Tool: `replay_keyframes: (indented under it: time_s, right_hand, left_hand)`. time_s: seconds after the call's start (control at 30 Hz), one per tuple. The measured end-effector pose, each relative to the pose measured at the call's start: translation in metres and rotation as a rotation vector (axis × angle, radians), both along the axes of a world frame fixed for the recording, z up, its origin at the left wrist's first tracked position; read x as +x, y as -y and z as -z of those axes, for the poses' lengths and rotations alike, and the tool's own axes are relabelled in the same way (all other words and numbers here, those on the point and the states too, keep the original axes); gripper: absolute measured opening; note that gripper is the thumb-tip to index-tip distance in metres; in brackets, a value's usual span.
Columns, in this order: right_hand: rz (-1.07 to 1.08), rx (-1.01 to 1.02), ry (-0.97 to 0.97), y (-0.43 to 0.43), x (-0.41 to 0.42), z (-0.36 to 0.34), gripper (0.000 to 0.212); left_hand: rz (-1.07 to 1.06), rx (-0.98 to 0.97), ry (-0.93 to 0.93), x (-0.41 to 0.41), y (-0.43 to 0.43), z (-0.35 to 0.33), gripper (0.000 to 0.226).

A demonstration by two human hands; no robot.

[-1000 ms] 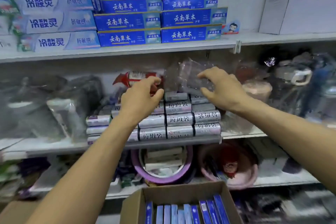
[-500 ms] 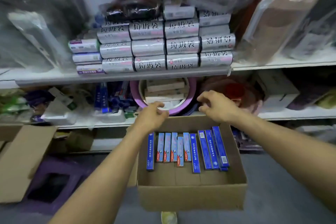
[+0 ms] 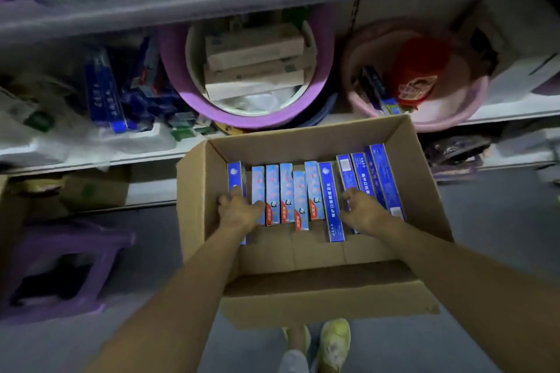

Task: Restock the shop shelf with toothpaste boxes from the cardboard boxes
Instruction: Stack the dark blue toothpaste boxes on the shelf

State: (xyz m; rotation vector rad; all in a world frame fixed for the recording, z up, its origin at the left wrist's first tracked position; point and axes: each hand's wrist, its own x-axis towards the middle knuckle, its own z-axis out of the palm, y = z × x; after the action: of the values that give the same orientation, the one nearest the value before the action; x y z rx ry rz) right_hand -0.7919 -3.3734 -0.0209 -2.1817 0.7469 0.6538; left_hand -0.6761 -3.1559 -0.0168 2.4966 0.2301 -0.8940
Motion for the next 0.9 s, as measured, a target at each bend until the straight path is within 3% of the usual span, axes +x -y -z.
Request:
replay_keyframes:
  time_s: [0.13,0.3,0.57,0.67,0.77,0.9]
  right_hand:
    - [0.056,-0.004,-0.059,-0.013,-0.001,0.048,0.054]
    - [0.071,-0.097,-0.178,-0.027,0.004,0.083,0.064]
    - [0.114,-0.245,-0.198,-0.043,0.01,0.106,0.061]
    - [0.167,-0.178,-0.205,-0.039,0.011,0.1,0.068]
    - [0.283,-0.049,-0.157,-0.034,0.009,0.093,0.073]
    - [0.443,0.135,-0.103,-0.02,0.005,0.084,0.062]
  left_hand:
    - [0.087,0.046,0.052,-0.006,0.001,0.044,0.091]
    - [0.21,0.333,0.301,-0.009,0.014,0.068,0.094]
    - [0.188,0.39,0.405,0.002,0.017,0.09,0.071]
    - [0.186,0.352,0.46,-0.003,0.017,0.094,0.068]
    - [0.226,0.315,0.371,-0.006,0.012,0.096,0.082]
    - [0.282,0.26,0.259,-0.006,0.005,0.092,0.093]
